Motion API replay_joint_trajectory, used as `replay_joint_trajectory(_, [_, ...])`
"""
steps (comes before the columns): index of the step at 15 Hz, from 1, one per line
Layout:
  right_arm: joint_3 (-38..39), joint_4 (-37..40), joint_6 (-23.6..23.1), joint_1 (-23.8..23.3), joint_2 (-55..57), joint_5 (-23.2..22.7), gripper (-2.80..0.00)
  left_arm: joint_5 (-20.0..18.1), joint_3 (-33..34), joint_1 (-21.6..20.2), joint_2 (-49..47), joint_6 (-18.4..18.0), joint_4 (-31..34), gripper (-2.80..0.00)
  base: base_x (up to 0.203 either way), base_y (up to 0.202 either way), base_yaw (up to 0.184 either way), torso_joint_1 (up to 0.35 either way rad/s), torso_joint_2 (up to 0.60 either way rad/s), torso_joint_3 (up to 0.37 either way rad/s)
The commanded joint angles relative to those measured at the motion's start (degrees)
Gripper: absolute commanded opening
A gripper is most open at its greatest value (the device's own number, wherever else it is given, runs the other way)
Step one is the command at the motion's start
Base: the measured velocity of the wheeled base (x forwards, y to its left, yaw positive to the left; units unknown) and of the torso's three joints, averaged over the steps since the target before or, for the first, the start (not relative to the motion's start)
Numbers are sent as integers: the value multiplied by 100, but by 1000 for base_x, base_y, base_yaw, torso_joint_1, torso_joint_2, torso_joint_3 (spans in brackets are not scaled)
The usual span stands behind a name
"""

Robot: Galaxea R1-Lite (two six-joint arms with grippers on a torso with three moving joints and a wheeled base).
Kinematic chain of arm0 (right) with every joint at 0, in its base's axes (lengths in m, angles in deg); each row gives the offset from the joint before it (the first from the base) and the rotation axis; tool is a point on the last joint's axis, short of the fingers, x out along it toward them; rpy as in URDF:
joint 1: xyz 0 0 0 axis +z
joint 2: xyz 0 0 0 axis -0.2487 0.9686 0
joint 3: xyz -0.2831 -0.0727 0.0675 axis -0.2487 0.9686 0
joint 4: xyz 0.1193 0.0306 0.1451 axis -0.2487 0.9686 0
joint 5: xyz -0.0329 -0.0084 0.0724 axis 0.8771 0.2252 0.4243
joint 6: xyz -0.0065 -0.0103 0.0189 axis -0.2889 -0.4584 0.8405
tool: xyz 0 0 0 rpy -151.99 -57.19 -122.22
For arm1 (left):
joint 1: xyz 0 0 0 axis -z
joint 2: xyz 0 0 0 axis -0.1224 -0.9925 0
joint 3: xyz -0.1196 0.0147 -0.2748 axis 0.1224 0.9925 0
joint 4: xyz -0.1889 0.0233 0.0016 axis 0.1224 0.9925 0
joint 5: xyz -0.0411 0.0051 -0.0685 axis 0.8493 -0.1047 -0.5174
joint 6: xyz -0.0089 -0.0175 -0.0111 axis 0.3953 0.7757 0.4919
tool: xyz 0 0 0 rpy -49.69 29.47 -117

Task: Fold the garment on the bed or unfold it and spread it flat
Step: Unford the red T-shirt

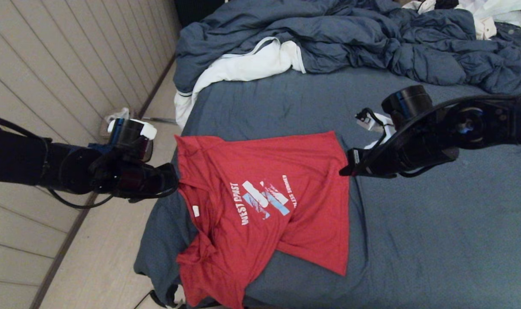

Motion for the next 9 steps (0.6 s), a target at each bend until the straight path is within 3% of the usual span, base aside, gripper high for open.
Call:
replay_joint_trajectory(1, [642,-1,-7,-30,-227,-2,-280,-272,623,49,501,106,-71,-280,0,0,0,0,0,0])
replay_joint_trajectory(4, [1728,-192,-14,-17,-424,-8,-280,-934,820,105,340,379,-141,-280,0,0,0,0,0,0])
replay_joint_trajectory(8, [3305,-1692,-1,522,-425,166,-280,-971,854,101,175,416,-282,-280,0,0,0,0,0,0])
replay_joint_trajectory(9, [3535,-1954,6,762,-414,322,0,-967,865,112,60,426,-296,-280,0,0,0,0,0,0])
